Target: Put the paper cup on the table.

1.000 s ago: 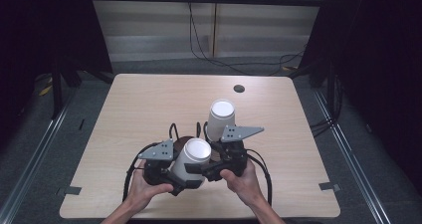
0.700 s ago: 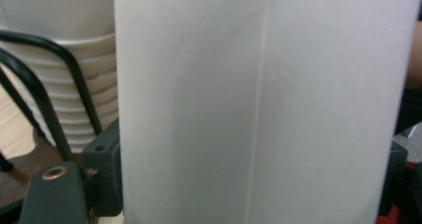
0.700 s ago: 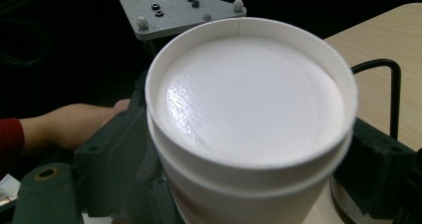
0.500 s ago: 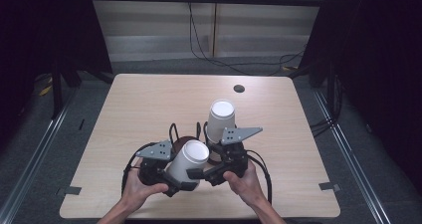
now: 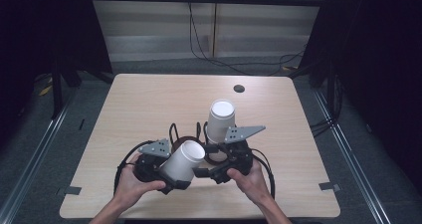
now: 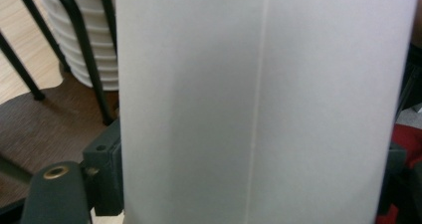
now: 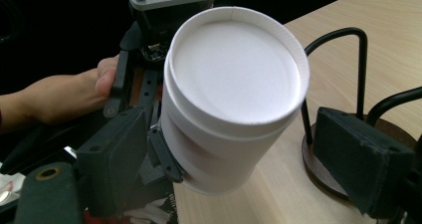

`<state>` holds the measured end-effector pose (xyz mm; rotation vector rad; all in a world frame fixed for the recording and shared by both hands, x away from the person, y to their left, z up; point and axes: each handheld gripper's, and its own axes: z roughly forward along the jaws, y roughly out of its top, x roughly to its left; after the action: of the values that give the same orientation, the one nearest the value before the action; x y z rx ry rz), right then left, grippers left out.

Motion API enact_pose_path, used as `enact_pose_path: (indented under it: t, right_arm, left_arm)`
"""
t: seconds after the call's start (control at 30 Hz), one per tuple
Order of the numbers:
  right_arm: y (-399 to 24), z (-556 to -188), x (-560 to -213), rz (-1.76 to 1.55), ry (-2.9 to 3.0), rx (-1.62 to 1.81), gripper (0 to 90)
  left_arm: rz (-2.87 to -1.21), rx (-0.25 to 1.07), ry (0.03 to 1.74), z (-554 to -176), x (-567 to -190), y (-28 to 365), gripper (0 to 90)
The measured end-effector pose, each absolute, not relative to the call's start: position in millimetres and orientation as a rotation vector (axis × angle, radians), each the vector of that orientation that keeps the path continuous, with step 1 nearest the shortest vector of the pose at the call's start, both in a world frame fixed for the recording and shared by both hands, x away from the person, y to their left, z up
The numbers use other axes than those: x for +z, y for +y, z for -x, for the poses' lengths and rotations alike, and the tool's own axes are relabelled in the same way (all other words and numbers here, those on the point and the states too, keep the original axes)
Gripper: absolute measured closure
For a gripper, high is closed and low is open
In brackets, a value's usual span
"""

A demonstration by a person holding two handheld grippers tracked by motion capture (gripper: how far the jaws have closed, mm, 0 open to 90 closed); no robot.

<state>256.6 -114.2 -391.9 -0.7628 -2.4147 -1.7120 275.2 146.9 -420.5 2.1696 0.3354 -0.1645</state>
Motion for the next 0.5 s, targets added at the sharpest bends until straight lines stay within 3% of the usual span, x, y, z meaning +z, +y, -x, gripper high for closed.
enact_pose_path:
  t: [0.2, 0.5]
  right_arm:
    - [-117, -259, -392, 0.77, -2.435, -1.686, 14.7]
    - [-117, -261, -399, 0.736, -2.525, -1.588, 16.0]
  left_arm:
    - [-2.168, -0.149, 0.343, -280, -410, 153, 18.0]
    - [-2.311, -0.164, 0.329, -282, -417, 150, 18.0]
